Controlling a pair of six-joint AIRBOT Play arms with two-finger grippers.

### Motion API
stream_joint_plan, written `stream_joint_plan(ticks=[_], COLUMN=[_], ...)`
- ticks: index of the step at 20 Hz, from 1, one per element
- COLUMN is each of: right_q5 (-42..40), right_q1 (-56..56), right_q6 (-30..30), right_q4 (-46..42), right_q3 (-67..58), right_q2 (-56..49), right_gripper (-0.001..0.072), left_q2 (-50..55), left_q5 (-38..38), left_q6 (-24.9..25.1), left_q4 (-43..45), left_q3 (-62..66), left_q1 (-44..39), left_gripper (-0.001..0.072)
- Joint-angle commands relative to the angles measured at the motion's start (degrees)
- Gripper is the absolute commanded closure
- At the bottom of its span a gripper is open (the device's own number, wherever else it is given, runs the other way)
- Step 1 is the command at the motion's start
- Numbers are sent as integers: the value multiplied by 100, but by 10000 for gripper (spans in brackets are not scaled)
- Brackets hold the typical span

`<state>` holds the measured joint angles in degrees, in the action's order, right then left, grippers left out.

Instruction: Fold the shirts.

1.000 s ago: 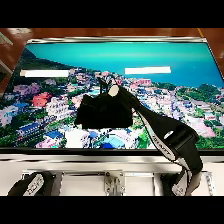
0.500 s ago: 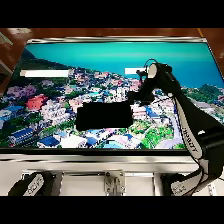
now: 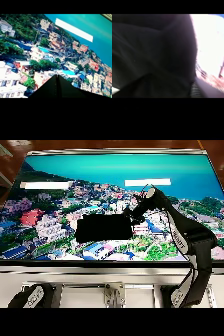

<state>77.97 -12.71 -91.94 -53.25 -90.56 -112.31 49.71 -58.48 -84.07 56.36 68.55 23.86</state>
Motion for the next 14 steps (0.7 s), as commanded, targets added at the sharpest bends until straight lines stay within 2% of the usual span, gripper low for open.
stream_joint_plan(ticks=[1,2,3,7,10,14], right_q5=[203,286,299,190,-50,-282], right_q1=[-35,-37,-35,275,1152,2957], right_q6=[284,387,544,1805,1764,1082], right_q4=[612,632,636,809,817,820], right_q3=[4,4,4,-446,-1290,-2000], right_q2=[-295,-358,-361,-7,289,579], right_gripper=[274,356,642,651,652,651], left_q2=[-2,-2,-4,-4,-4,-4], left_q5=[-26,-24,-26,-26,-26,-28], left_q6=[-22,-22,-22,-24,-24,-24], left_q4=[-22,-59,-109,-271,-306,-763], left_q3=[0,0,0,0,0,0], left_q1=[-48,-87,-142,-417,-772,-1222], left_gripper=[668,668,668,668,668,668])
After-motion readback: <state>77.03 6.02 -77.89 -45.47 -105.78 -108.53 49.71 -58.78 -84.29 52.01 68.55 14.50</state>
